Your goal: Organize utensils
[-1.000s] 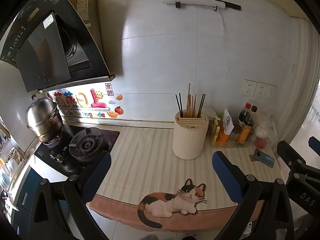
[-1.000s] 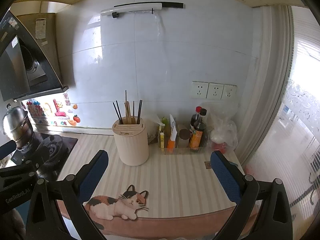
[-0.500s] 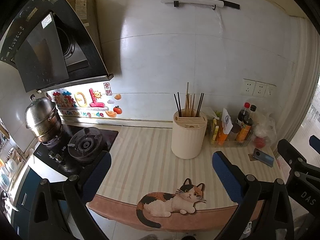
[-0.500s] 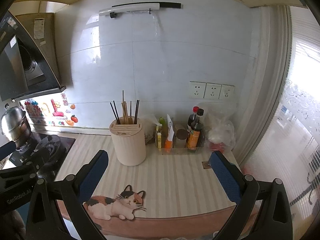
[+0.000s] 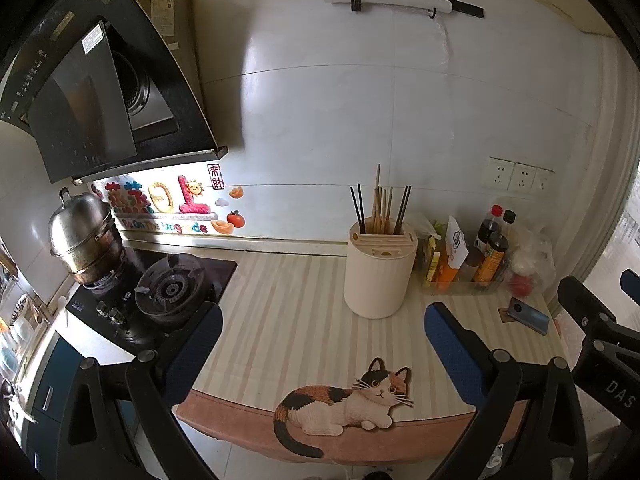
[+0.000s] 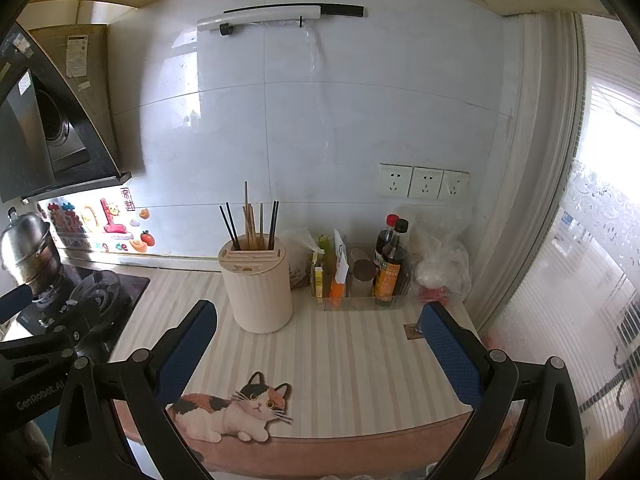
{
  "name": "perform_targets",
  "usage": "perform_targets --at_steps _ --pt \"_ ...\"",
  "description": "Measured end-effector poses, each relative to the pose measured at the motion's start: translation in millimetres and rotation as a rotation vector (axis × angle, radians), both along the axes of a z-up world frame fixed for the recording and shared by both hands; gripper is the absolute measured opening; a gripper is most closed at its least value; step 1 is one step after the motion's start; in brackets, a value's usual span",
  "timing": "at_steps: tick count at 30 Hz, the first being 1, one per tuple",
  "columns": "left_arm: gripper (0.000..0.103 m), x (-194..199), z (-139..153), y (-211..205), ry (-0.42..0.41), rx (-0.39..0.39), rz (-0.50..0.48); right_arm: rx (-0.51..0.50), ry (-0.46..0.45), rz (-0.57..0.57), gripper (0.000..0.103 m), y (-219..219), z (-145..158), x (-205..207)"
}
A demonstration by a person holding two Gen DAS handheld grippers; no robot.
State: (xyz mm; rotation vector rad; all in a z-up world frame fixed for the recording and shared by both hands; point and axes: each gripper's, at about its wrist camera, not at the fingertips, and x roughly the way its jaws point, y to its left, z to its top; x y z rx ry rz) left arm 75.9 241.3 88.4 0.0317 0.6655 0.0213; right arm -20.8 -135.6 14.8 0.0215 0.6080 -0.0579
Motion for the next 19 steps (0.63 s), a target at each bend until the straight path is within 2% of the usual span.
perform_targets --at_steps 19 --pt "0.103 9.1 0.5 -1.8 -0.005 -0.007 -0.008 -0.008 0.002 0.006 0.103 0.2 -0.6 7.5"
